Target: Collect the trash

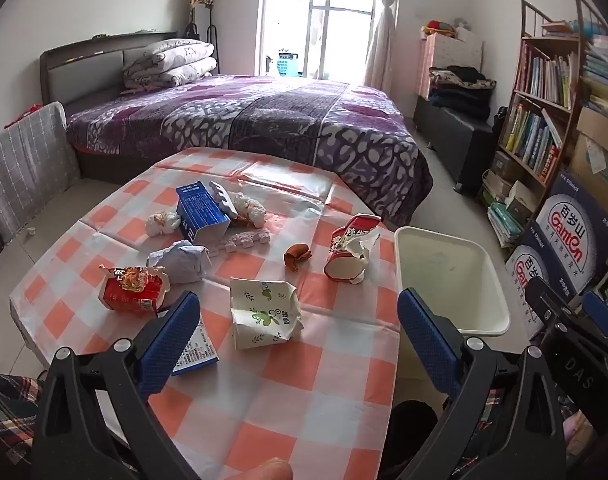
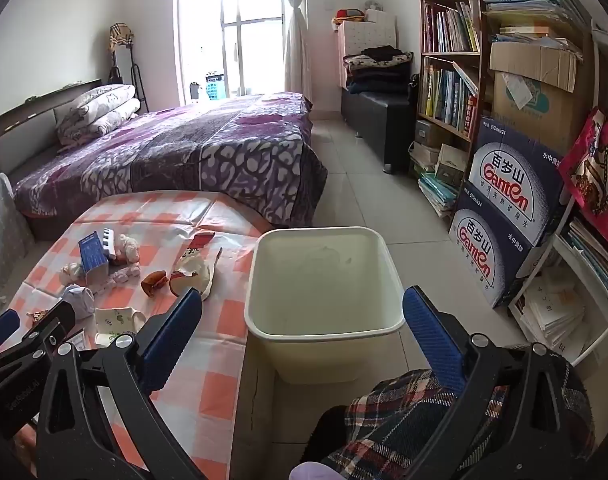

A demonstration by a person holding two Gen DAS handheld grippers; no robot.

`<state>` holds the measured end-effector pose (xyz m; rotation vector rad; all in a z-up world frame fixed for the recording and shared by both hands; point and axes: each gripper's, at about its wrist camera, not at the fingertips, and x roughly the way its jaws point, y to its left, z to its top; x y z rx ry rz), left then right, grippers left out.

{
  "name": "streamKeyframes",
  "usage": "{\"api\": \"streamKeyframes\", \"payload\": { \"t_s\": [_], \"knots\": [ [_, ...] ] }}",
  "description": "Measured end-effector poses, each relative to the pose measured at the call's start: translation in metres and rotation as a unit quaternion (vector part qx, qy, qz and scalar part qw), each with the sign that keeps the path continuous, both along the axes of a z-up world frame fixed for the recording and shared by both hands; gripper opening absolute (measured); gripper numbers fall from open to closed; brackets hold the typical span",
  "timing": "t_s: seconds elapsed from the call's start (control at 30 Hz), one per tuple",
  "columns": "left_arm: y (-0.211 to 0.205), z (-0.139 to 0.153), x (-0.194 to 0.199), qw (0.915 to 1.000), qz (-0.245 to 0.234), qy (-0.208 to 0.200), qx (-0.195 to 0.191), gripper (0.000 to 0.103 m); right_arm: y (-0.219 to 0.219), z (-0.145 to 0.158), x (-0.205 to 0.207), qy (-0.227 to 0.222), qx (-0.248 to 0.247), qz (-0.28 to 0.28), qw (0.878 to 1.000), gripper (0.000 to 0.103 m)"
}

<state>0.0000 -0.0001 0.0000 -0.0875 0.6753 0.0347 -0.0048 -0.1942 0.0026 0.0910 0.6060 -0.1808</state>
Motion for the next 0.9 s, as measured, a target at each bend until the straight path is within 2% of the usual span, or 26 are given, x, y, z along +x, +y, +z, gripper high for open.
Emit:
{"api": "streamKeyframes", "payload": {
  "t_s": [0.9],
  "knots": [
    [0.0034,0.0030,-0.0010,1.0000,0.005,-0.007,-0.002,0.096,0.0058,-0.0004,-0.0004,0.005,-0.006,0.010,1.000,0.096]
  ]
}}
